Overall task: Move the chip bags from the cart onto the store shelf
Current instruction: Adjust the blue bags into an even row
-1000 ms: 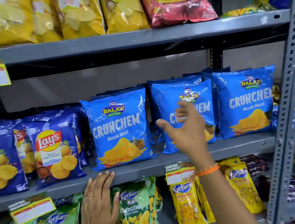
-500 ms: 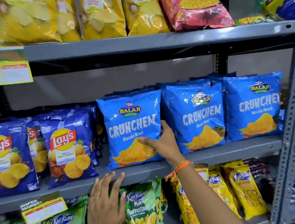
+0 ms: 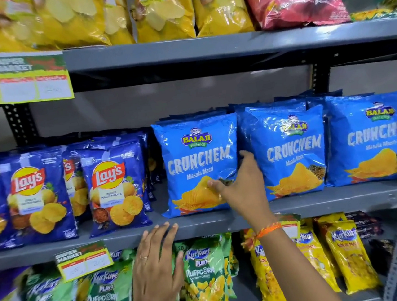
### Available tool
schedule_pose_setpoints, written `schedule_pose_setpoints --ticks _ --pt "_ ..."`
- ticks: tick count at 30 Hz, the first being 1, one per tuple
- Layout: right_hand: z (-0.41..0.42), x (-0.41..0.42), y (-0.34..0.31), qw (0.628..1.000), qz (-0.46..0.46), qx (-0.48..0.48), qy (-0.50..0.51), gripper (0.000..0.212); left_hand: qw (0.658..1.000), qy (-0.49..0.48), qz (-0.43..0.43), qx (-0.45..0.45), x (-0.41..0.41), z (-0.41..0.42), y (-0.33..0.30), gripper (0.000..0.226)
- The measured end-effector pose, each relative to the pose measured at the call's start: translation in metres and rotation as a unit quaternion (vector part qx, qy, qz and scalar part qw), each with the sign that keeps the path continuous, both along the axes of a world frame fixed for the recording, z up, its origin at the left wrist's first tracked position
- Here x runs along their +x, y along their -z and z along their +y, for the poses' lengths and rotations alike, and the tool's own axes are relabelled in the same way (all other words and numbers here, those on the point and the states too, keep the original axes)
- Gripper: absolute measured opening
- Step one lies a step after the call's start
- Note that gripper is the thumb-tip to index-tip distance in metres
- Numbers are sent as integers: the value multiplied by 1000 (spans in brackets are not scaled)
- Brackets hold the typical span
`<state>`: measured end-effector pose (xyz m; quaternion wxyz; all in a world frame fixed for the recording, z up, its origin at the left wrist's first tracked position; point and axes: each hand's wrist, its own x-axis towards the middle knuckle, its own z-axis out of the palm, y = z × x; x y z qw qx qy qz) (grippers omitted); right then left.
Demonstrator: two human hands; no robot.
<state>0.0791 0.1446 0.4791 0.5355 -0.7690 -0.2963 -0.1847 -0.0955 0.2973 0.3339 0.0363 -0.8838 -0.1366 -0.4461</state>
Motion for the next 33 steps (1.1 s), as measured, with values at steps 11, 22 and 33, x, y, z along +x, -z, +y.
schedule_pose_setpoints --ticks 11,22,33 --pt "96 -113 -2 968 -1 -83 -235 93 993 -97 -63 15 -114 97 -21 56" --pt "162 -124 22 982 82 -3 -171 77 998 -50 -11 37 -162 196 -3 60" --pt "180 -129 36 982 81 35 -166 64 994 -16 -104 3 -146 203 6 50"
